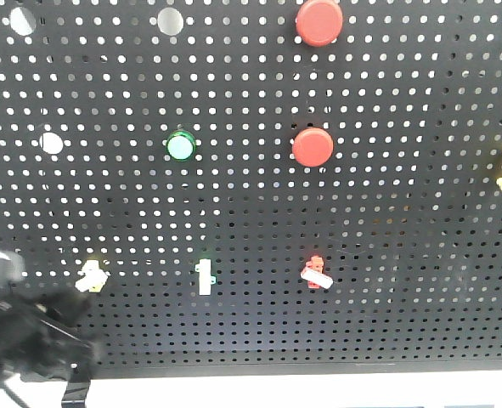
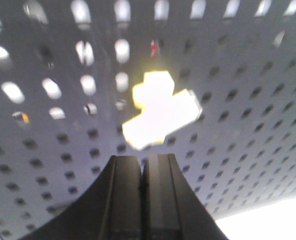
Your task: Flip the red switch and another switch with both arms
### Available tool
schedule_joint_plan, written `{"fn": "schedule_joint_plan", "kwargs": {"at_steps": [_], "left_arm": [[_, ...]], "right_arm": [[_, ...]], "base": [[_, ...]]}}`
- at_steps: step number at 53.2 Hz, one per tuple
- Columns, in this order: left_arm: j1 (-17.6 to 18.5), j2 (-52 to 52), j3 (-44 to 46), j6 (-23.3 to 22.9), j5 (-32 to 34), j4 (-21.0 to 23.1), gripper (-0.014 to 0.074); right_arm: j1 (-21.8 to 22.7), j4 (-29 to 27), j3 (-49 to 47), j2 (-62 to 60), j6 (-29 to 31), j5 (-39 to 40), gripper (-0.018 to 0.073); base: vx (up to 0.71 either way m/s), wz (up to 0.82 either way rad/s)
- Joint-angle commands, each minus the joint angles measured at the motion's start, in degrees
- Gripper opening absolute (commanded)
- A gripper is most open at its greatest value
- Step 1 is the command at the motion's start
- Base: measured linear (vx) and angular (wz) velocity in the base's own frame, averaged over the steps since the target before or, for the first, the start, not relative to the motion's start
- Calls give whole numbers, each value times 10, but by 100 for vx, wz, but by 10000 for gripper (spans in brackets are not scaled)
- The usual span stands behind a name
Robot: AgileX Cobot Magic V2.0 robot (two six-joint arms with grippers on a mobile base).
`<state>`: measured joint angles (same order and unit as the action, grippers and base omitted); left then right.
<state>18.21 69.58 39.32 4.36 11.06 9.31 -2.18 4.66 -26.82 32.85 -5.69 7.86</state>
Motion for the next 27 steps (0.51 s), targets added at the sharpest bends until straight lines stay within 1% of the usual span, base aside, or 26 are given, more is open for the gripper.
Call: {"fn": "schedule_joint_plan", "kwargs": {"at_steps": [1, 5, 8, 10, 11, 13, 15, 19, 23, 27], "left_arm": [[3, -53, 5, -4, 39, -2, 3], [3, -86, -18, -4, 41, -2, 3], [3, -109, -37, -4, 43, -1, 3], [3, -125, -51, -4, 47, -1, 3], [3, -131, -59, -4, 48, -1, 3], [3, -147, -72, -4, 50, -1, 3], [3, -157, -84, -4, 52, -1, 3], [3, -178, -102, -4, 54, -1, 3], [3, -196, -116, -4, 53, -1, 3], [3, -206, -124, -4, 52, -1, 3]], "right_arm": [[-7, 5, -19, 15, 1, 39, -6], [-40, 5, -19, 34, -4, 43, -6], [-75, 9, -19, 54, -2, 49, -6], [-109, 19, -19, 74, 4, 61, -6], [-115, 20, -19, 77, 4, 64, -6], [-150, 30, -19, 100, 5, 84, -6], [-175, 35, -19, 124, 5, 104, -6], [-215, 30, -20, 175, 5, 148, -6], [-239, 17, -26, 233, 4, 197, -6], [-253, 4, -47, 282, 4, 222, -6]], "base": [[0, 0], [0, 0], [0, 0], [0, 0], [0, 0], [0, 0], [0, 0], [0, 0], [0, 0], [0, 0]]}}
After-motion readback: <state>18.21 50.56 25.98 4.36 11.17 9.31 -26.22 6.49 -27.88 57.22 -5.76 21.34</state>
